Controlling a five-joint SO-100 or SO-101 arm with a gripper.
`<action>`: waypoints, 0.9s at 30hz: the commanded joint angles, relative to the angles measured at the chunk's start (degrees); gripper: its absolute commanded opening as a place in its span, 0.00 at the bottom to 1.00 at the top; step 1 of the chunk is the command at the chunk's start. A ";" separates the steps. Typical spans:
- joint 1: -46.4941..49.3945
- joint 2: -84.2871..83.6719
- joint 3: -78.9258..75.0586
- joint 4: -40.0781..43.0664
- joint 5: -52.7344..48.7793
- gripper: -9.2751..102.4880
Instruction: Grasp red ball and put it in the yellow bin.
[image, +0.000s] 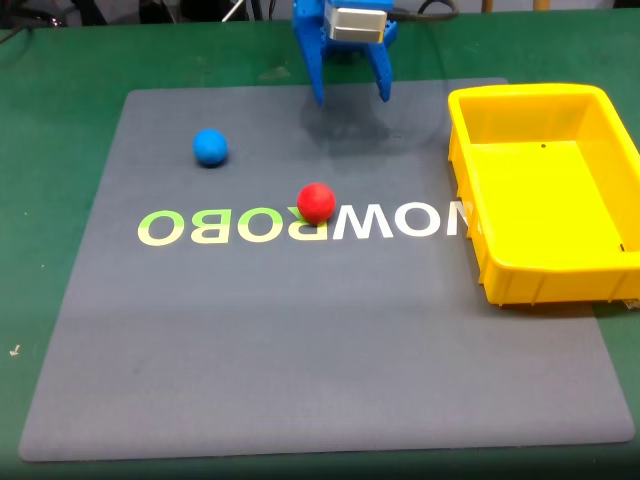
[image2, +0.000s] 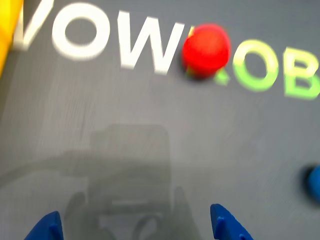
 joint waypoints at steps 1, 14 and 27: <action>1.67 -17.84 -14.94 -5.45 0.70 0.39; 5.10 -54.23 -42.98 -11.78 0.18 0.38; 5.36 -66.45 -50.62 -13.18 -0.97 0.37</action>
